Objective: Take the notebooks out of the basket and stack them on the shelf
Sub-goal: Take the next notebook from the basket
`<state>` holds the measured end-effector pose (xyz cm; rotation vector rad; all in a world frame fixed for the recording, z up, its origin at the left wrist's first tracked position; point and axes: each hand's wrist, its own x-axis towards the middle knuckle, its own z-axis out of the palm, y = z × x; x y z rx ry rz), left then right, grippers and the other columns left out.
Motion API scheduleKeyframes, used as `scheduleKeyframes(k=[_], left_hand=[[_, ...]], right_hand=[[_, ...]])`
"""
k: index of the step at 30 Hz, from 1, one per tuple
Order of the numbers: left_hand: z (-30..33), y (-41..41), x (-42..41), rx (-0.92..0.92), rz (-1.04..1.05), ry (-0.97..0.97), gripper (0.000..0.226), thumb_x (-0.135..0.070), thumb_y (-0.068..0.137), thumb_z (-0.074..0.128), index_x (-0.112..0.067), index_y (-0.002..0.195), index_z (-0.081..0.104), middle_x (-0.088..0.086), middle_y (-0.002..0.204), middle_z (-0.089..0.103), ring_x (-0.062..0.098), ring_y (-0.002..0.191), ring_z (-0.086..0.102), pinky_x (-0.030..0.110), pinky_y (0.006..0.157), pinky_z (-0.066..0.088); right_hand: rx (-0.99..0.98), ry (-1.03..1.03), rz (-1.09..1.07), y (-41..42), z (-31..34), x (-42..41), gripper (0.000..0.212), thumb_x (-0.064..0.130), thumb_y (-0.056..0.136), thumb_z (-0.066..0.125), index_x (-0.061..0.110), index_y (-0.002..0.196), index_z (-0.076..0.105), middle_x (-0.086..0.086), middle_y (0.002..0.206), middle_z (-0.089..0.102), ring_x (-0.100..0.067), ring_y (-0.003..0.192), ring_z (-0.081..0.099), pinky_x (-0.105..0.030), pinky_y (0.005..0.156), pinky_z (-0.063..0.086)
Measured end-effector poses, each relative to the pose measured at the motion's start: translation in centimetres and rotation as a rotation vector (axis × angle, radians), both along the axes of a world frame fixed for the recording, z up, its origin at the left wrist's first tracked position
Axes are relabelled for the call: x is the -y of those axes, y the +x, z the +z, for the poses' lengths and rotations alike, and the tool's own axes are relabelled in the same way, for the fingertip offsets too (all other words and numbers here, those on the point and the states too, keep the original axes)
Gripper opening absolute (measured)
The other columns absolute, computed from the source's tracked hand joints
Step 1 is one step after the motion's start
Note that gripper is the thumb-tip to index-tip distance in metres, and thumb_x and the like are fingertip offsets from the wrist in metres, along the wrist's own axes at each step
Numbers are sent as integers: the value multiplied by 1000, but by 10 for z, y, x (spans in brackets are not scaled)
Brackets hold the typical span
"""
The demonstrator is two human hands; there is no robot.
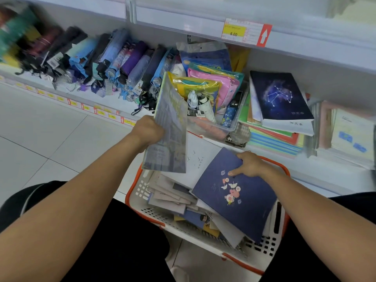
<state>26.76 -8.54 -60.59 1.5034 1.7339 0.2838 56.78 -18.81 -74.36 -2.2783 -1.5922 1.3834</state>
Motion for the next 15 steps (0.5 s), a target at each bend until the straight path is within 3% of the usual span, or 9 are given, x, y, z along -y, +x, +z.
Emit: scheduleKeyframes(k=[2,4,7,9,11,13,15], left_hand=[[1,-1,-1,10,5,-16,6,-8,90,56,-4,95,57,8,82,56,23,72,55,25,55,44],[4,-1,-1,48,3,-65,10,-8,92,57,-4,101,57,8,83,57,21,70,55,24,52,43],[10,-4,-2,173,-19,-159,18,-10,93,61,0,108,61,10,88,65,23,76,63,30,64,54],[19,-5,0,249,-38,-176,18,-14,93,64,-3,107,64,8,88,69,24,81,66,28,67,58],[27,-3,3,404,-45,-237,20,-13,92,65,-5,111,67,6,87,73,23,82,69,23,65,57],[29,-3,6,576,-43,-308,29,-19,94,63,-2,117,67,8,101,75,24,98,71,31,82,57],[33,-3,9,673,-46,-334,34,-30,96,57,-5,117,67,7,107,74,24,102,70,35,90,54]], right_hand=[[-229,-9,10,8,19,-4,38,23,78,82,14,113,71,-2,112,74,-24,106,69,-37,95,53],[-488,28,-87,10,42,-5,37,18,80,78,13,116,68,-4,114,73,-23,107,69,-39,97,52],[-859,163,-343,1,74,-9,40,18,72,74,16,112,71,-7,111,74,-23,97,71,-34,85,59],[-1034,263,-494,-10,91,-18,36,18,80,68,19,116,70,-5,113,73,-19,95,72,-32,77,60],[-1097,318,-643,-25,103,-27,35,19,91,61,16,126,64,-5,116,72,-19,95,72,-34,76,60],[-1089,333,-785,-39,111,-35,30,21,97,57,13,125,64,-3,109,75,-18,91,73,-35,72,61],[-1118,349,-859,-50,116,-37,23,22,100,54,14,119,65,-1,104,76,-17,89,74,-35,70,62]])
